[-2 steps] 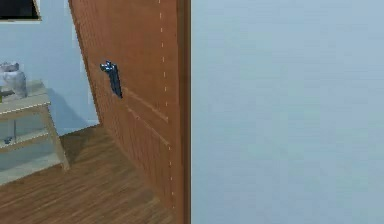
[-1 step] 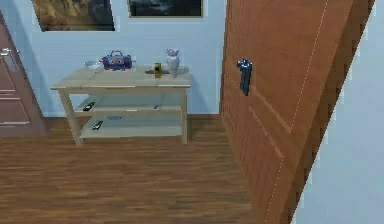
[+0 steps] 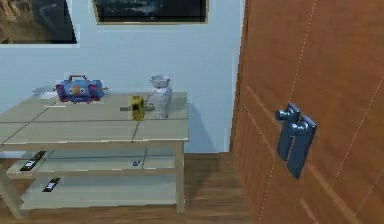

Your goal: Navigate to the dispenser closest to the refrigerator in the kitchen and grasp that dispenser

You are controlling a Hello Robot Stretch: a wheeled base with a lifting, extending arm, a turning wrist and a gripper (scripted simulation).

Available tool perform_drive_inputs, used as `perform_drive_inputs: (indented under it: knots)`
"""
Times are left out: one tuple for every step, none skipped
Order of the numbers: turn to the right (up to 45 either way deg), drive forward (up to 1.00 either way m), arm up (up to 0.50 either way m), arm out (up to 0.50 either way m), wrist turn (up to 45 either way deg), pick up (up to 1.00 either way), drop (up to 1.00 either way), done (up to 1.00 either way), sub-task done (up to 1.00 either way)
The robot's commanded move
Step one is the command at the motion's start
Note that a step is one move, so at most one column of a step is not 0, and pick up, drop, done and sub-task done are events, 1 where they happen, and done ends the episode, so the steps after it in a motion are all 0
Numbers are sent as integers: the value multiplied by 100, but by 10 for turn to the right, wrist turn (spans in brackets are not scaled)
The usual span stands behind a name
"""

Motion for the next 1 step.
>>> perform_drive_inputs:
  knots:
    - [-450,0,0,0,0,0,0,0,0]
